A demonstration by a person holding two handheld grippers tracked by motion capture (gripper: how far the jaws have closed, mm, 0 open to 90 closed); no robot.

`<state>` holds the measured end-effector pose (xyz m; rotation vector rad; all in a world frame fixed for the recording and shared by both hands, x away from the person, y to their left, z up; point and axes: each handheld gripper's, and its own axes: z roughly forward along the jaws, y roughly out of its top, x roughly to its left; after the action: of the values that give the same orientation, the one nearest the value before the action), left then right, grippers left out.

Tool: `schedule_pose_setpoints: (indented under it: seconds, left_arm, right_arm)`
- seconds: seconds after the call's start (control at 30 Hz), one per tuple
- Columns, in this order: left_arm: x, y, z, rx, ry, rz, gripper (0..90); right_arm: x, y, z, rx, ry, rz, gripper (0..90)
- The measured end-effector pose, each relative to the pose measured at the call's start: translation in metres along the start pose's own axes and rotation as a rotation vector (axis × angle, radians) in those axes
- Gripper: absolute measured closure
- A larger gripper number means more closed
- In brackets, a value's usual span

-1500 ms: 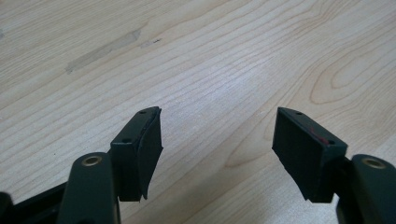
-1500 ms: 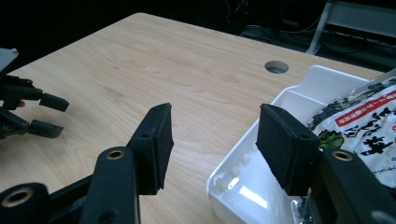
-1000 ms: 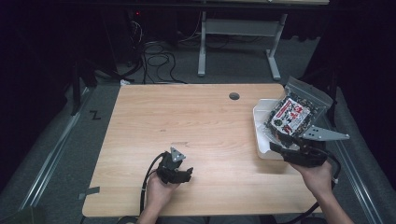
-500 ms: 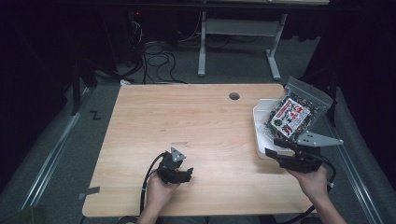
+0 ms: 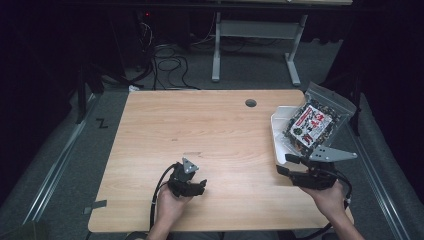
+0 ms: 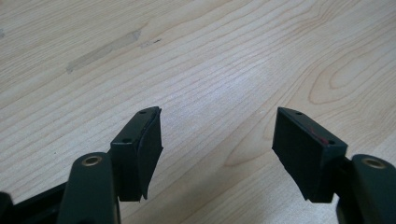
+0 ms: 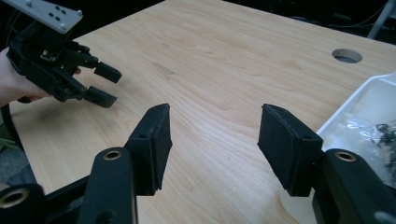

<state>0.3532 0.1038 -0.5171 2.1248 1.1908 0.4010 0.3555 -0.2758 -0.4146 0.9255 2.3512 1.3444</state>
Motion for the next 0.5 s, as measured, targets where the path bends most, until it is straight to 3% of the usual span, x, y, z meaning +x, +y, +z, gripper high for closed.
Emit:
schedule_pose_setpoints:
  seconds: [0.5]
  left_arm:
    - [0.0, 0.0, -0.001, -0.003, 0.002, 0.004, 33.3]
  right_arm:
    - [0.008, -0.007, 0.026, 0.057, 0.021, -0.002, 43.7]
